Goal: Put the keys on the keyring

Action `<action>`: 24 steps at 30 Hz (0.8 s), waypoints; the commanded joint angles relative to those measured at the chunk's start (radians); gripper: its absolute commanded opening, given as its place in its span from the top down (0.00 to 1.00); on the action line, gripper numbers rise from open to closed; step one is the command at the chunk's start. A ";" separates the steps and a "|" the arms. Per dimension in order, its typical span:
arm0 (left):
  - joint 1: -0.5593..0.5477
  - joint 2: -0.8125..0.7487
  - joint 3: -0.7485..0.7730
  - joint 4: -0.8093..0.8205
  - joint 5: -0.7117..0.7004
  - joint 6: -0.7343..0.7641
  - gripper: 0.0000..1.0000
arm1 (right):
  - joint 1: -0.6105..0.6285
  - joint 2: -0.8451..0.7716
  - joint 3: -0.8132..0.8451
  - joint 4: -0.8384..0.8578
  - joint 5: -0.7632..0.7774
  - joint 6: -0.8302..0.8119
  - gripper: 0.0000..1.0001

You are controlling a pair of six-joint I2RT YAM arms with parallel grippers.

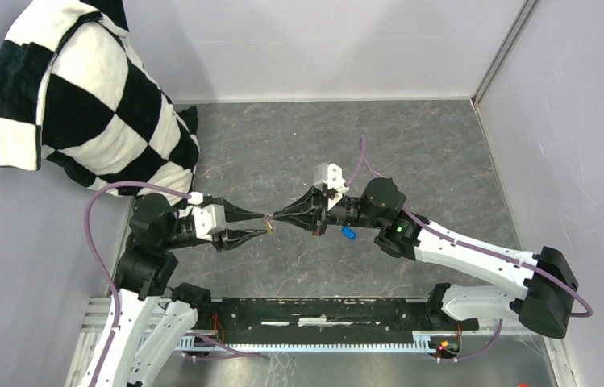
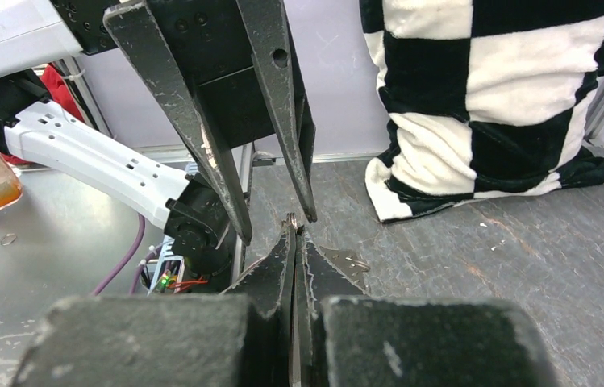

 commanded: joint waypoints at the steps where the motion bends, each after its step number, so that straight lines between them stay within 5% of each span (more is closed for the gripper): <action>1: 0.000 0.006 0.030 0.069 0.028 -0.087 0.56 | 0.002 0.000 0.030 0.074 -0.030 -0.011 1.00; 15: 0.000 0.016 -0.022 0.093 0.027 -0.138 0.78 | 0.007 0.015 0.048 0.066 -0.037 -0.012 1.00; 20: 0.000 0.020 -0.021 0.084 0.017 -0.146 0.62 | 0.007 0.017 0.052 0.069 -0.037 -0.010 1.00; 24: 0.000 0.020 -0.023 0.086 0.018 -0.148 0.61 | 0.008 0.020 0.056 0.073 -0.043 -0.004 0.99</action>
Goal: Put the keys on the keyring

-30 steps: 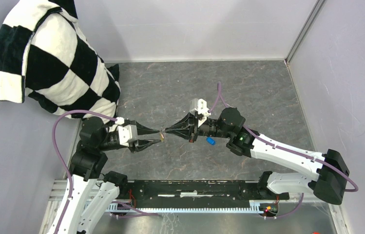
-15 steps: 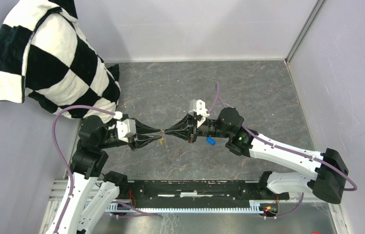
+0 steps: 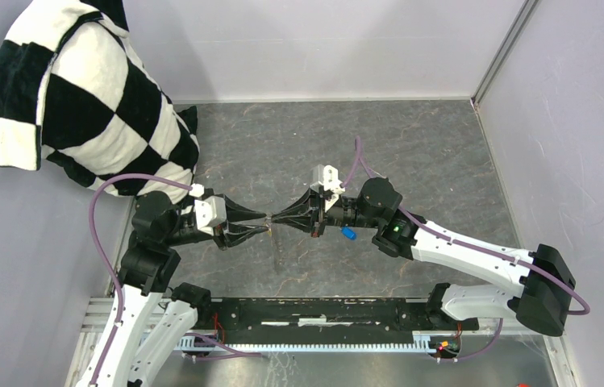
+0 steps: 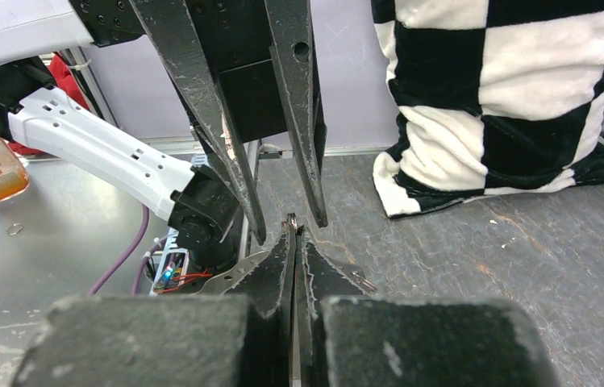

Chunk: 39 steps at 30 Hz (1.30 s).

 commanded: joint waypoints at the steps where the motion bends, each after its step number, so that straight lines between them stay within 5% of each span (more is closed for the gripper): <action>1: 0.000 0.000 -0.004 0.010 0.015 -0.033 0.63 | 0.003 0.001 0.057 0.070 -0.018 0.001 1.00; 11: 0.000 0.023 -0.023 0.020 0.036 -0.045 0.91 | 0.006 0.006 0.067 0.070 -0.026 0.001 1.00; 19: 0.000 0.029 -0.003 0.024 0.061 -0.040 0.98 | 0.006 0.004 0.116 -0.065 -0.029 -0.042 1.00; 24: 0.000 0.027 0.014 -0.039 0.050 0.024 0.98 | 0.005 -0.005 0.209 -0.328 -0.022 -0.157 0.76; 27: 0.000 0.034 0.048 -0.155 0.042 0.186 0.98 | 0.002 0.010 0.331 -0.578 0.000 -0.274 0.52; 31: 0.000 0.062 0.097 -0.356 0.050 0.440 0.98 | 0.002 0.077 0.501 -0.848 -0.007 -0.391 0.34; 39: 0.000 0.162 0.190 -0.542 -0.039 0.584 0.98 | 0.035 0.202 0.678 -1.075 -0.025 -0.488 0.46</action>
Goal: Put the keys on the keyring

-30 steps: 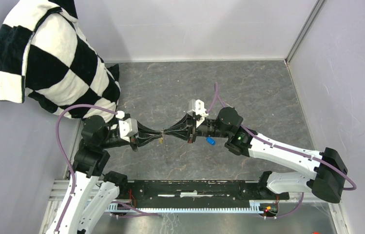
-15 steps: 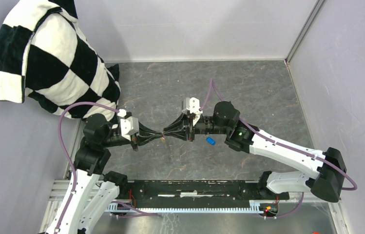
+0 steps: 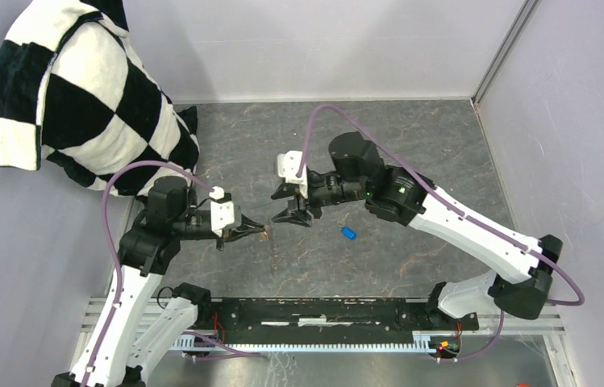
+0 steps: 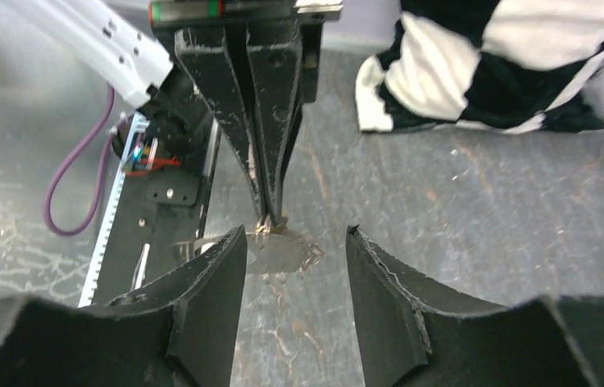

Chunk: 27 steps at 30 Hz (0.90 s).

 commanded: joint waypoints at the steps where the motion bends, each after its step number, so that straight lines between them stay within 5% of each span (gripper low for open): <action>1: -0.001 0.034 0.065 -0.109 -0.042 0.143 0.98 | 0.044 0.073 0.076 -0.180 0.005 -0.085 0.46; 27: -0.001 0.010 0.086 -0.110 -0.027 0.163 0.98 | 0.096 0.245 0.225 -0.248 0.082 -0.081 0.69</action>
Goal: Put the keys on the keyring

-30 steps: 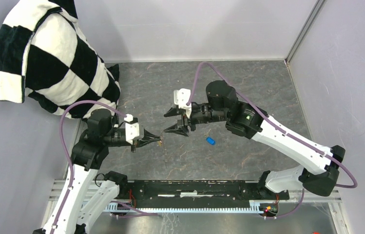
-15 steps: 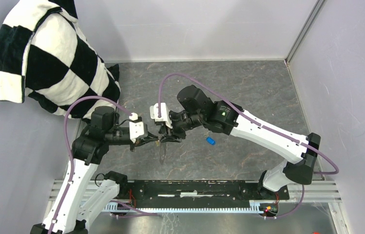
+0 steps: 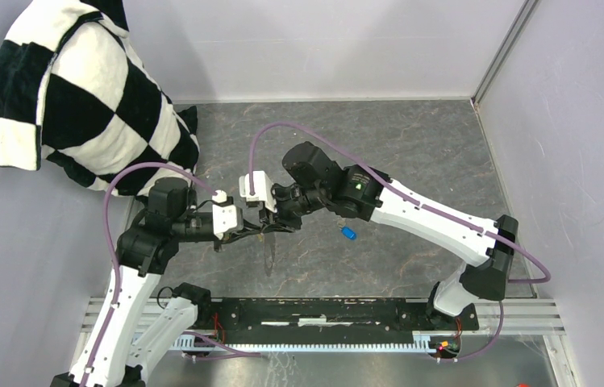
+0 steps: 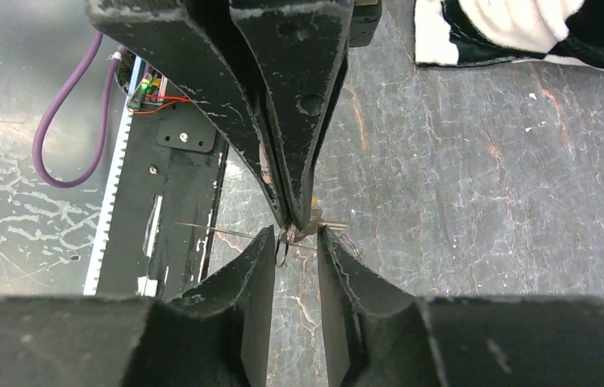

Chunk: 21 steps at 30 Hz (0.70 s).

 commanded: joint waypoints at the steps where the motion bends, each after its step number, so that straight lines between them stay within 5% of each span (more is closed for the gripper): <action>1: -0.001 -0.018 0.045 0.020 0.039 0.056 0.98 | 0.006 0.015 0.053 0.000 0.008 -0.003 0.72; 8: -0.001 -0.040 0.046 0.020 0.084 0.075 0.98 | 0.004 0.011 0.052 0.012 0.034 0.000 1.00; 12: -0.001 -0.055 0.056 0.040 0.129 0.043 0.66 | -0.019 -0.040 0.000 0.100 0.013 0.038 1.00; 15: -0.001 -0.078 0.037 0.109 0.127 -0.024 0.56 | -0.049 -0.129 -0.126 0.294 -0.067 0.102 1.00; 21: 0.000 -0.104 0.018 0.151 0.116 -0.040 0.54 | -0.072 -0.326 -0.527 0.899 -0.171 0.342 1.00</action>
